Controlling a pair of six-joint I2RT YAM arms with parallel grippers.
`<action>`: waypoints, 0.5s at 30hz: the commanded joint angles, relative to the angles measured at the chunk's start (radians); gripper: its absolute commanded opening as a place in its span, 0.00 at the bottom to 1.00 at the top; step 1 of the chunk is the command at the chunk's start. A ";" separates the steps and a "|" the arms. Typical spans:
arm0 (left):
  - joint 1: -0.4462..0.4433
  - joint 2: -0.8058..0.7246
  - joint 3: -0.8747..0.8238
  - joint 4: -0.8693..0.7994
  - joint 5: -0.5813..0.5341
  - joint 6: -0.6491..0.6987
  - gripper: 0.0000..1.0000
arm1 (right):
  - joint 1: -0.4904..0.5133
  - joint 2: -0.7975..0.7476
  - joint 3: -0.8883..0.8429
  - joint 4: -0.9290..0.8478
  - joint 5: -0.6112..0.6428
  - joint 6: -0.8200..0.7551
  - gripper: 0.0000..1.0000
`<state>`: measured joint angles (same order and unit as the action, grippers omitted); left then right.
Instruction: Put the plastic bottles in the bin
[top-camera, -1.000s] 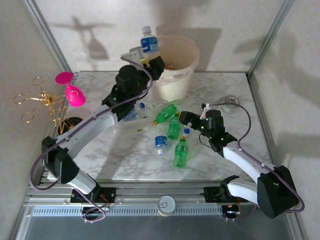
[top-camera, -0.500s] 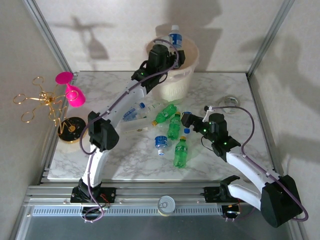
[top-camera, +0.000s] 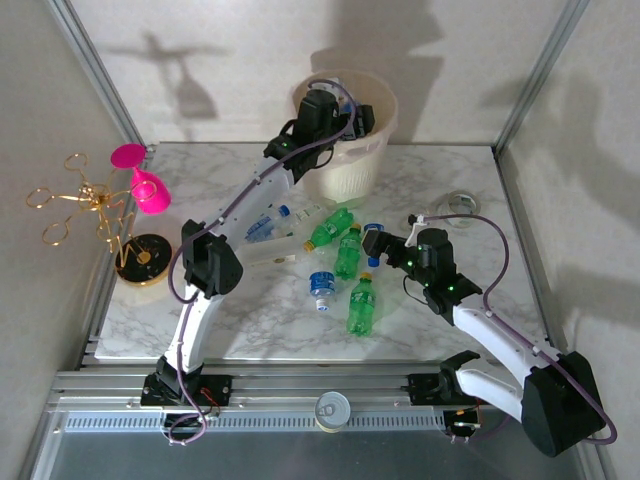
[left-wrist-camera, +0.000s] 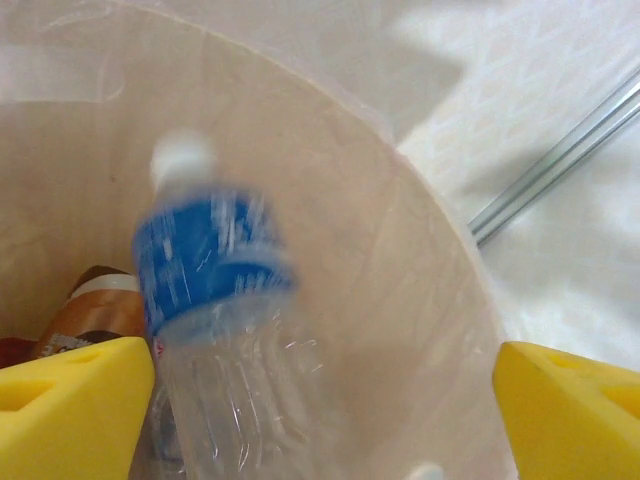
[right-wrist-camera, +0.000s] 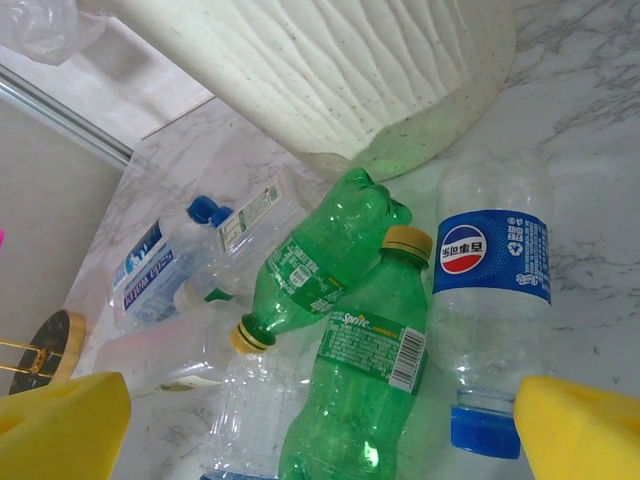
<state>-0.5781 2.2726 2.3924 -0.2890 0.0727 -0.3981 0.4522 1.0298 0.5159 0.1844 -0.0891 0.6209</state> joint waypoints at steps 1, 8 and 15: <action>-0.001 -0.110 0.004 0.051 0.046 -0.007 0.94 | 0.010 0.010 -0.011 -0.017 0.030 -0.013 0.99; -0.060 -0.358 -0.266 0.207 0.021 0.051 1.00 | 0.009 0.056 0.005 -0.037 0.065 -0.013 0.99; -0.139 -0.679 -0.783 0.492 -0.084 0.086 0.99 | 0.010 0.135 0.031 -0.045 0.132 -0.019 0.99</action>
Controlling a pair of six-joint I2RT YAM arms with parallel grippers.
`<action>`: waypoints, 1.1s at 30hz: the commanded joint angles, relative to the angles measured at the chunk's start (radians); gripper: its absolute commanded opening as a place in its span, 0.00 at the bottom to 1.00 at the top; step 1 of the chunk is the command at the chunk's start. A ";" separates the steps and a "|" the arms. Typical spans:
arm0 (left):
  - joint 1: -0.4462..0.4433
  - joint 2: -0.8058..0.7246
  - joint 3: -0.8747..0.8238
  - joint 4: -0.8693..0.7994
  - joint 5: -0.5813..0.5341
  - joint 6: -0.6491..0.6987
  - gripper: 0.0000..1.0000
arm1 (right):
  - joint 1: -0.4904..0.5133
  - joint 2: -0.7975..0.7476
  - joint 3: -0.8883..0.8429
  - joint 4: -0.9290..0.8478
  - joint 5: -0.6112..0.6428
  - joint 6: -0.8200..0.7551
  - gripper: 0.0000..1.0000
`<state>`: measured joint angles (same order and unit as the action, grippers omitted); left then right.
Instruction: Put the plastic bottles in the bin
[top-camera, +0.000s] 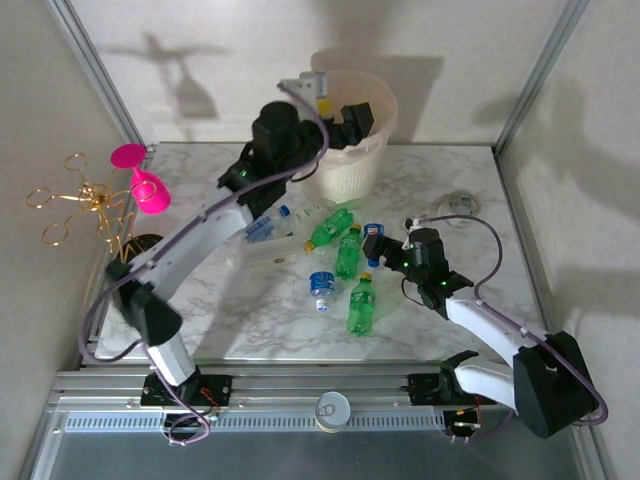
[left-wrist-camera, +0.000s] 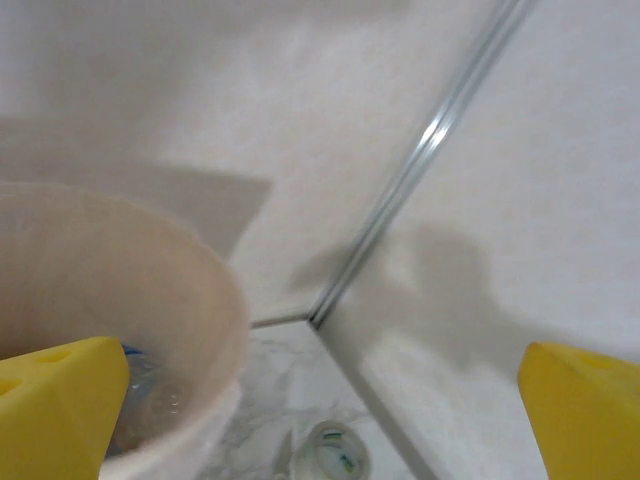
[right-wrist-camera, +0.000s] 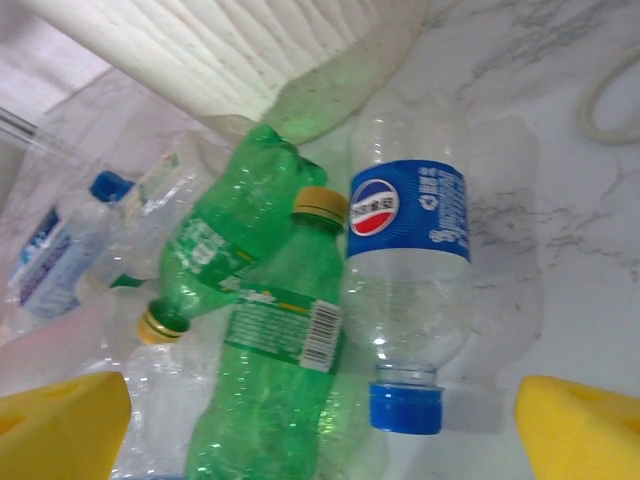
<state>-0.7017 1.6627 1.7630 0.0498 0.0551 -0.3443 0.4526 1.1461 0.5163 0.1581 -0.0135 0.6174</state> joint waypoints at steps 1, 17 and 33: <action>-0.022 -0.118 -0.248 0.208 -0.100 0.023 1.00 | 0.009 0.029 0.035 -0.021 0.070 -0.017 0.99; -0.041 -0.598 -1.202 0.447 -0.353 -0.339 1.00 | -0.017 0.324 0.250 -0.065 0.031 -0.178 0.96; -0.038 -0.776 -1.398 0.365 -0.474 -0.473 0.99 | -0.068 0.584 0.456 -0.161 0.067 -0.202 0.82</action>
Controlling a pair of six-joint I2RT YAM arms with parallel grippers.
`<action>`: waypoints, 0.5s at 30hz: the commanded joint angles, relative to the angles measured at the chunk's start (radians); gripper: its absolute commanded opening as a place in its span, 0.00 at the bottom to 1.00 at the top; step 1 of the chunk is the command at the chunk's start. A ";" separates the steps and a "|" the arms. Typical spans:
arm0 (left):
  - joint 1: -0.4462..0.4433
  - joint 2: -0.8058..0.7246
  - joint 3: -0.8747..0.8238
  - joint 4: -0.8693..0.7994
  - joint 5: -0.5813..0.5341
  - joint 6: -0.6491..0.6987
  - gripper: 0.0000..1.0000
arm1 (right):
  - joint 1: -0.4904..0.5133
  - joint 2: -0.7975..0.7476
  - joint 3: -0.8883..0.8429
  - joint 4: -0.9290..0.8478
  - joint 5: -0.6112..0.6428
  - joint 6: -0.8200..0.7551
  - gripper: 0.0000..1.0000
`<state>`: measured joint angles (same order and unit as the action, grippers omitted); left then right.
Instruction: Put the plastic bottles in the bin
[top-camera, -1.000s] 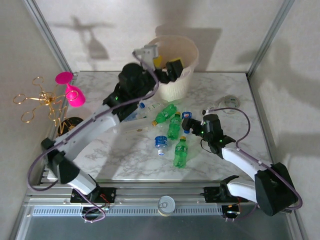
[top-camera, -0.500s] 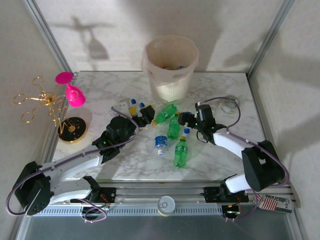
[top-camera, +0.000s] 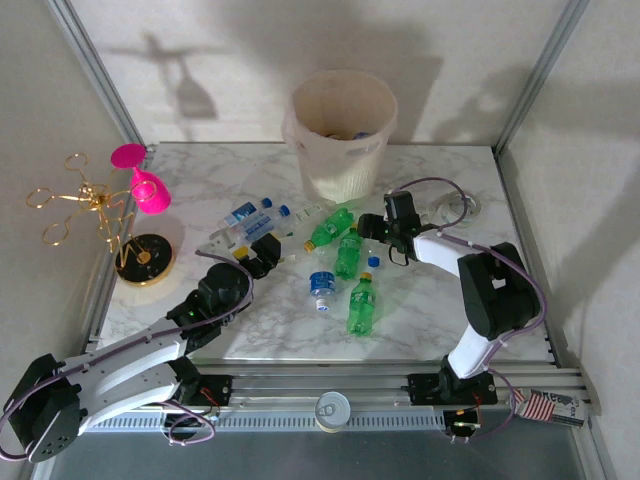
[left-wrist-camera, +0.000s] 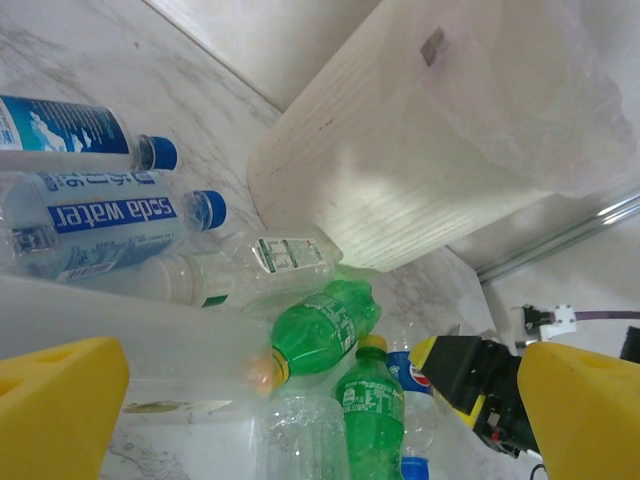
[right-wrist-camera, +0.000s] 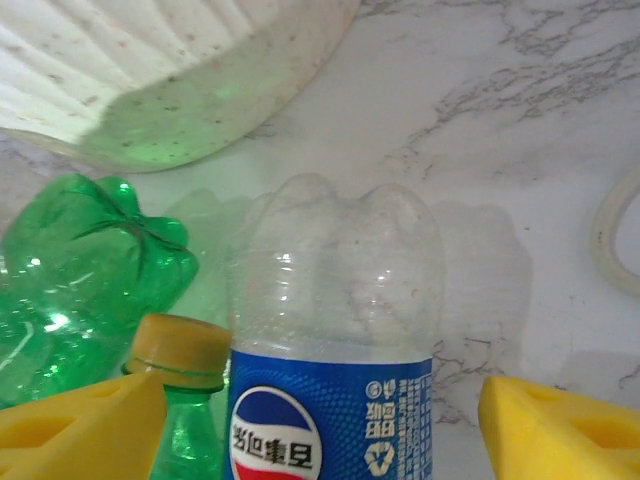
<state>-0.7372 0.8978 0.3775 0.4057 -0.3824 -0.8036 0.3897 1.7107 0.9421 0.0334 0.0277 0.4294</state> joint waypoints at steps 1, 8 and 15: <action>-0.002 -0.010 -0.011 0.012 -0.035 -0.012 1.00 | -0.008 0.025 0.029 -0.035 0.025 -0.013 0.82; -0.002 0.004 -0.017 0.015 -0.014 -0.023 1.00 | -0.010 0.061 0.023 -0.029 0.015 -0.006 0.80; -0.002 -0.004 -0.025 0.024 -0.013 -0.042 1.00 | -0.013 0.075 -0.003 -0.015 0.017 -0.002 0.76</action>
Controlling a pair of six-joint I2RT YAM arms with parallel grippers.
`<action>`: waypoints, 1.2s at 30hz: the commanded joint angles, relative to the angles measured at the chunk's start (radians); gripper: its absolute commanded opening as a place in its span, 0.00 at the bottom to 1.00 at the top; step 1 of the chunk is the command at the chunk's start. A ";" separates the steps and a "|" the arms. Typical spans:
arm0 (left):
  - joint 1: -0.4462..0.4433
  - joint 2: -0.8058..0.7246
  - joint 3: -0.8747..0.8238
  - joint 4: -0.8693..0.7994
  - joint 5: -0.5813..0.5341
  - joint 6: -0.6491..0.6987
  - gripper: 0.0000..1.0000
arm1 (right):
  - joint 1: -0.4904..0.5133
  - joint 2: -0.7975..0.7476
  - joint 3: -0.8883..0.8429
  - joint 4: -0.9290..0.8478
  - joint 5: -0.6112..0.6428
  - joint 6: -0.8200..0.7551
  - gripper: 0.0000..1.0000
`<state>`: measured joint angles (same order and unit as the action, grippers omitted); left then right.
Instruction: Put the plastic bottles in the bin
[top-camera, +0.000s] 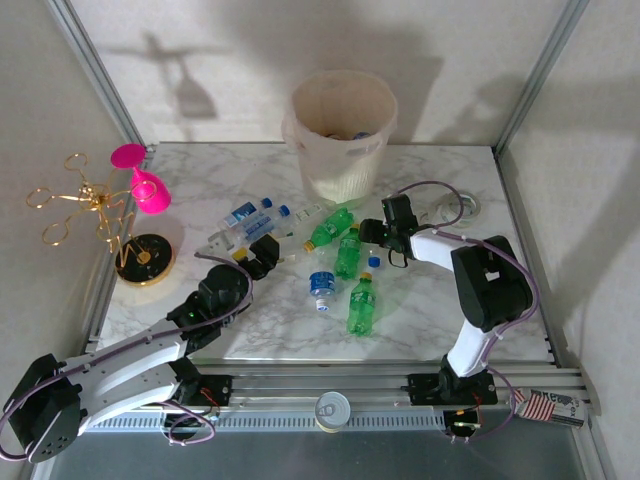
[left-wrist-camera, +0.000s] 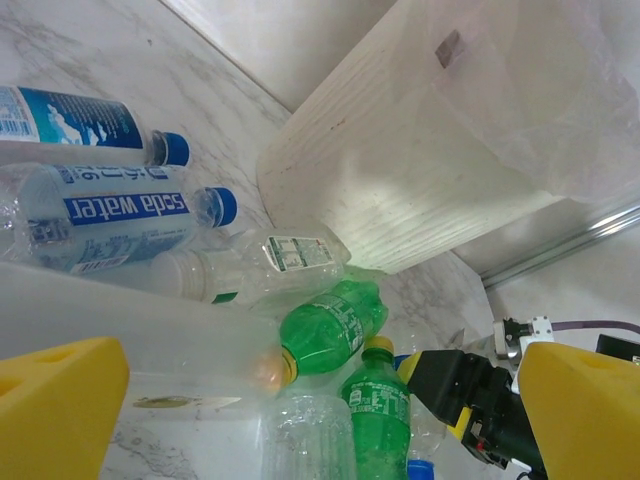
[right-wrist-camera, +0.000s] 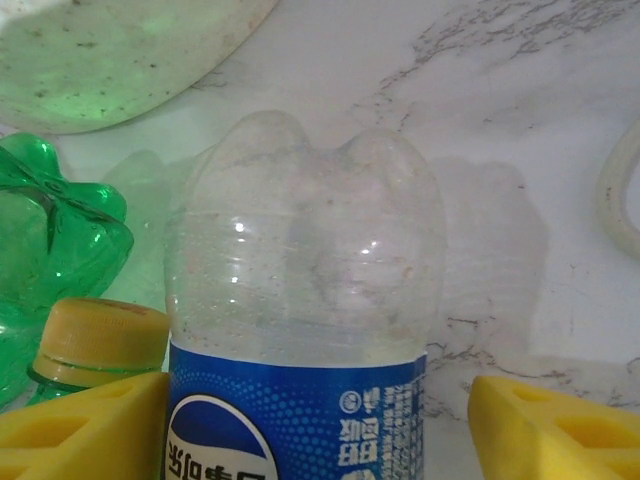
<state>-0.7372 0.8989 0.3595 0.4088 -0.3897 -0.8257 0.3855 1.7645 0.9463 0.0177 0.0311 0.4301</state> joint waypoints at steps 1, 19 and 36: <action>-0.003 -0.006 -0.007 0.023 -0.006 -0.020 1.00 | -0.010 0.022 -0.010 0.002 0.016 -0.004 0.75; -0.002 0.010 0.003 0.033 -0.003 -0.030 1.00 | -0.017 -0.060 -0.048 0.021 0.025 -0.007 0.59; 0.025 0.011 -0.048 0.074 -0.026 -0.010 1.00 | -0.017 -0.543 -0.067 0.088 -0.020 -0.020 0.53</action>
<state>-0.7280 0.9283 0.3428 0.4526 -0.3912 -0.8387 0.3744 1.2655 0.8490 0.0780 0.0326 0.4290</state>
